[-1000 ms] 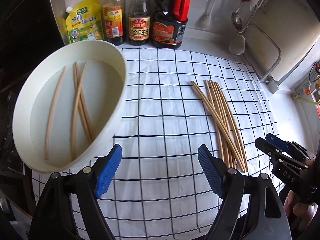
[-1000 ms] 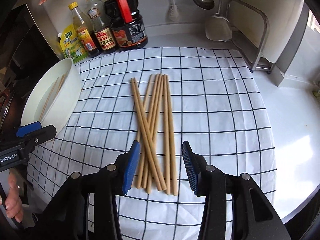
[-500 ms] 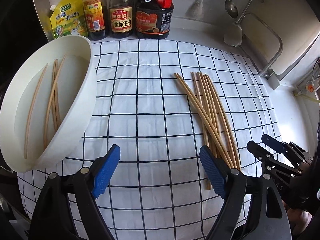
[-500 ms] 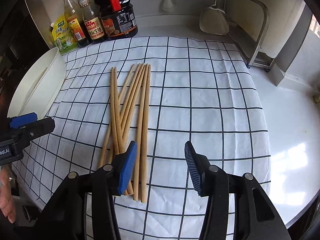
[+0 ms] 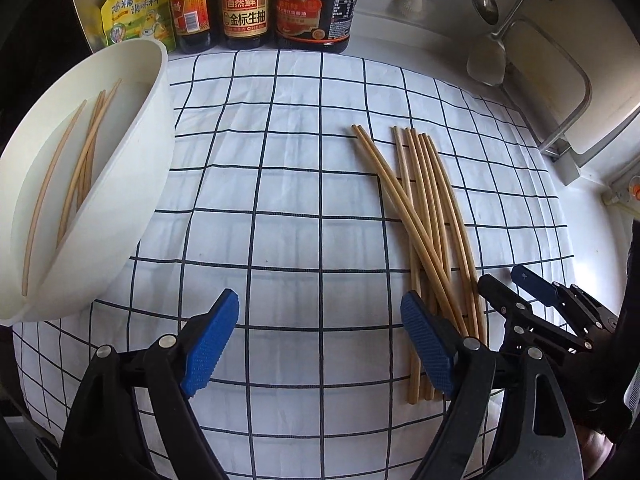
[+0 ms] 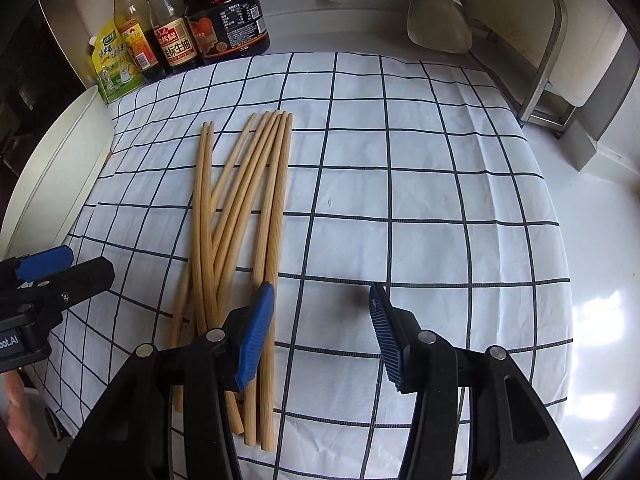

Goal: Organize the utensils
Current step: 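Lower both open grippers onto the chopstick bundle and spread the chopsticks apart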

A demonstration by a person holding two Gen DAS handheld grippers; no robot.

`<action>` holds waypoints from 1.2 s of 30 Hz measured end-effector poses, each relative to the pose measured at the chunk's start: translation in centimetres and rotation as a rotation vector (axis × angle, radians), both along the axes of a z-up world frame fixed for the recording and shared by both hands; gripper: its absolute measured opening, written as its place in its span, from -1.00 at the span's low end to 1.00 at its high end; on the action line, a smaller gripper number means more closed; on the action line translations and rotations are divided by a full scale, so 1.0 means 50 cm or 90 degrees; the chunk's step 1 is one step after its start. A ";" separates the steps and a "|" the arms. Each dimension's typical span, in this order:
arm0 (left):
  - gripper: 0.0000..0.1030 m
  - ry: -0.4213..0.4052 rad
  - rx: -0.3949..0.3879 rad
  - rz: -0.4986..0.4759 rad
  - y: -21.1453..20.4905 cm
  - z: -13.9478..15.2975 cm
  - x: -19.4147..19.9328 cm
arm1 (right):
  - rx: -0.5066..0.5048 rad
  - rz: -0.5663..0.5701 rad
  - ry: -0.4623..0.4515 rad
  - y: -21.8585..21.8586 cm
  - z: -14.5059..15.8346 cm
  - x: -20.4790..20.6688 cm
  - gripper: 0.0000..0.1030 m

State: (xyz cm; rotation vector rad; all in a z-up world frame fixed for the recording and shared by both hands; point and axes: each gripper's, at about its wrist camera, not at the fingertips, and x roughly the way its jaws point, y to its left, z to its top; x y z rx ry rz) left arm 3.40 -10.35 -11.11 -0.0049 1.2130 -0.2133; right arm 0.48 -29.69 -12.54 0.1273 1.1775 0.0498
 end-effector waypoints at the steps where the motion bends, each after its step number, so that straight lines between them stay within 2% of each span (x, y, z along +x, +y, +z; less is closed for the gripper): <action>1: 0.58 0.002 -0.002 0.003 -0.001 -0.003 0.000 | -0.001 0.002 -0.001 0.002 0.000 -0.001 -0.08; 27: 0.59 -0.003 0.001 0.012 -0.045 -0.014 -0.004 | -0.023 0.046 -0.006 0.016 -0.008 0.010 -0.07; 36: 0.59 -0.008 0.006 0.006 -0.067 -0.019 -0.007 | -0.057 0.038 -0.021 -0.020 -0.013 -0.009 -0.06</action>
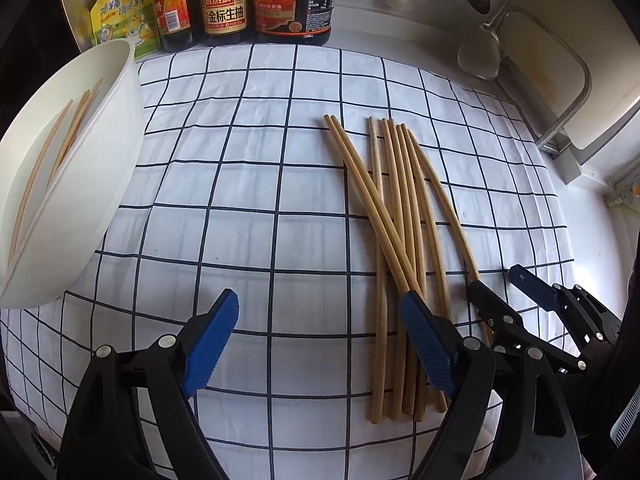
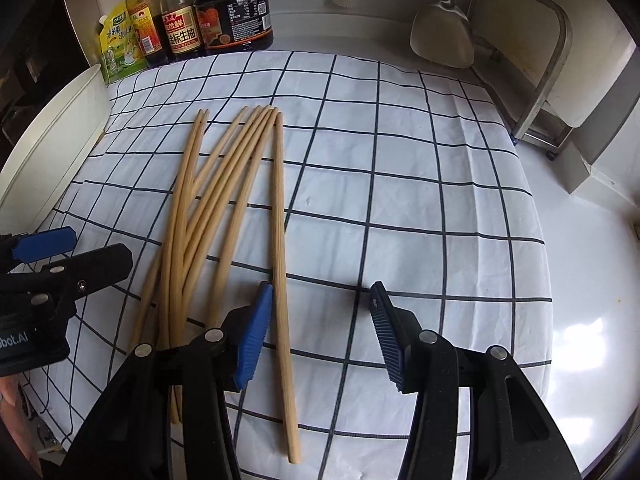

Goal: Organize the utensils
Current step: 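Lower both open grippers onto the chopstick bundle and spread the chopsticks apart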

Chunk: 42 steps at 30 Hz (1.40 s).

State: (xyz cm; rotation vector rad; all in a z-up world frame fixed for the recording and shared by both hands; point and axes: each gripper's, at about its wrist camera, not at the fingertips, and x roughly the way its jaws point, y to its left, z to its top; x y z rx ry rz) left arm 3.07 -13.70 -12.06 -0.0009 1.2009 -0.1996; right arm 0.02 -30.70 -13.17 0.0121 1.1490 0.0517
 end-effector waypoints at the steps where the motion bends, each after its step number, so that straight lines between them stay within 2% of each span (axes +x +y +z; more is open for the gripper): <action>1: 0.59 0.000 -0.001 0.000 -0.003 -0.001 0.000 | 0.000 -0.003 0.000 -0.005 0.000 -0.003 -0.07; 11: 0.59 -0.005 0.010 -0.010 -0.033 -0.017 -0.001 | 0.008 -0.019 -0.006 -0.034 0.003 -0.025 -0.06; 19: 0.62 -0.021 0.041 0.007 -0.034 -0.023 -0.001 | 0.011 -0.027 -0.008 -0.041 0.003 -0.026 -0.06; 35: 0.62 -0.013 0.051 0.029 0.040 -0.035 -0.009 | 0.019 -0.027 -0.017 -0.036 0.001 -0.008 -0.06; 42: 0.62 -0.028 0.028 0.043 0.075 -0.016 -0.023 | 0.025 -0.026 -0.018 -0.035 0.002 -0.001 -0.06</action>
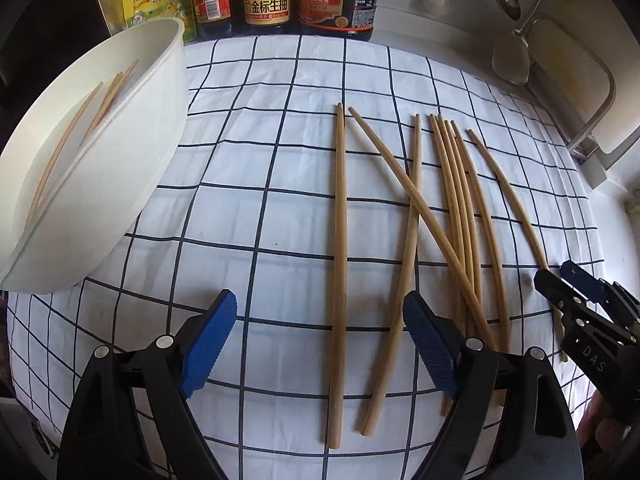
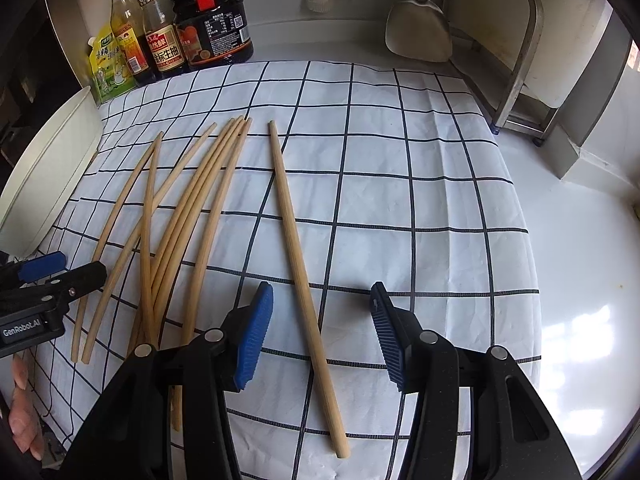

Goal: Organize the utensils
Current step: 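Lower both open grippers onto the chopstick bundle and spread the chopsticks apart, then close the left gripper on one chopstick while the right gripper grasps another chopstick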

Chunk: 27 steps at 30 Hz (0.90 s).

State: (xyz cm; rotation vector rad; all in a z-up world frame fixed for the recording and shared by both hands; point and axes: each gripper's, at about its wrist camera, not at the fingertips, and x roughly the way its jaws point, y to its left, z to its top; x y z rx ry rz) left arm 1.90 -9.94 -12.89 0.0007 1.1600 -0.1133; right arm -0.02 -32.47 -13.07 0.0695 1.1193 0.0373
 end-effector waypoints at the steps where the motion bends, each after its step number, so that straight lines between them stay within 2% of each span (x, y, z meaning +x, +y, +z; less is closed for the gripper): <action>1: 0.62 -0.011 -0.005 0.004 0.007 0.009 -0.004 | 0.000 0.000 0.000 0.000 0.000 0.000 -0.06; 5: 0.62 -0.038 0.002 0.025 0.030 0.031 -0.008 | -0.001 -0.001 -0.002 0.001 0.000 0.001 -0.06; 11: 0.62 -0.024 0.021 0.047 0.059 0.014 0.006 | -0.002 -0.002 -0.005 0.000 0.000 0.004 -0.06; 27: 0.62 -0.009 0.057 0.024 0.030 -0.026 0.050 | -0.021 0.009 -0.013 0.008 -0.004 0.014 -0.03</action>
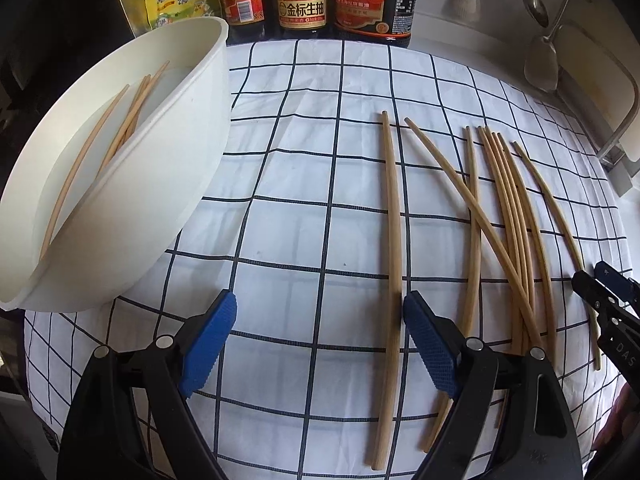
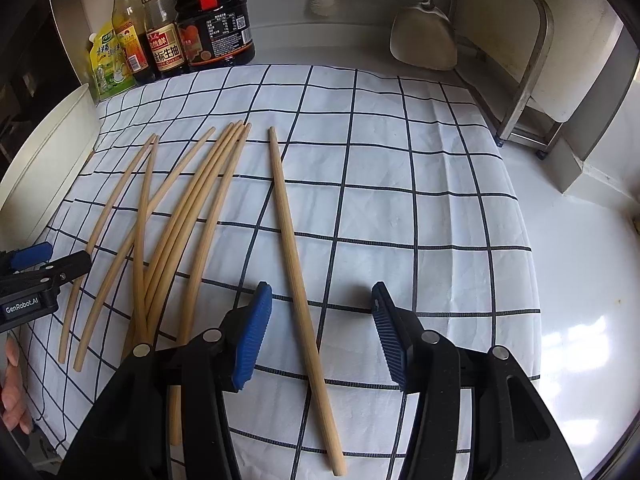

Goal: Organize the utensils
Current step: 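Close the left gripper on one chopstick while the right gripper grasps another chopstick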

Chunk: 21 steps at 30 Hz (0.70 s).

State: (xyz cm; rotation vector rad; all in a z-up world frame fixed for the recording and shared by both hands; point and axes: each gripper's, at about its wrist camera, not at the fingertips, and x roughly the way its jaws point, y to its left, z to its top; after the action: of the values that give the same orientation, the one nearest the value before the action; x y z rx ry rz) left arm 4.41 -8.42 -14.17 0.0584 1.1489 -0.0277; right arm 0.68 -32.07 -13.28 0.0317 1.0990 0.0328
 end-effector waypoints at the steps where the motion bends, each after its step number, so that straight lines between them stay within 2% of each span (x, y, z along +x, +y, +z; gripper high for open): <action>1: 0.66 0.001 0.000 0.000 -0.003 -0.004 0.005 | -0.004 0.002 -0.002 0.002 -0.001 0.000 -0.03; 8: 0.74 -0.007 -0.003 0.006 -0.009 -0.012 0.020 | -0.022 0.017 -0.021 0.015 -0.004 0.002 -0.05; 11: 0.63 -0.008 -0.014 0.001 -0.011 -0.013 0.023 | -0.020 0.036 -0.030 0.023 -0.004 0.002 -0.22; 13: 0.36 -0.009 -0.014 -0.010 -0.019 -0.008 0.020 | -0.017 0.045 -0.025 0.027 -0.002 0.004 -0.34; 14: 0.27 -0.008 -0.014 -0.016 -0.025 -0.005 0.019 | -0.014 0.050 -0.021 0.030 -0.001 0.005 -0.48; 15: 0.08 -0.007 -0.015 -0.026 -0.033 -0.002 0.021 | -0.014 0.055 -0.017 0.034 0.000 0.006 -0.71; 16: -0.11 -0.005 -0.015 -0.035 -0.041 0.000 0.022 | -0.019 0.058 -0.012 0.038 0.001 0.007 -0.84; 17: -0.19 -0.004 -0.014 -0.043 -0.048 0.002 0.022 | -0.022 0.059 -0.010 0.042 0.002 0.007 -0.86; 19: -0.65 0.001 -0.016 -0.060 -0.060 0.005 0.024 | -0.016 0.055 -0.008 0.041 0.002 0.006 -0.86; 21: -0.86 0.009 -0.014 -0.069 -0.066 0.005 0.027 | 0.001 0.048 -0.002 0.036 0.004 0.008 -0.87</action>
State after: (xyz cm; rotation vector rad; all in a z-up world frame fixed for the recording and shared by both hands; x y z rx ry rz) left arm 5.75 -11.71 -13.90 0.1008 1.1582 -0.1373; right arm 1.08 -30.29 -13.09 -0.0081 1.0970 0.1013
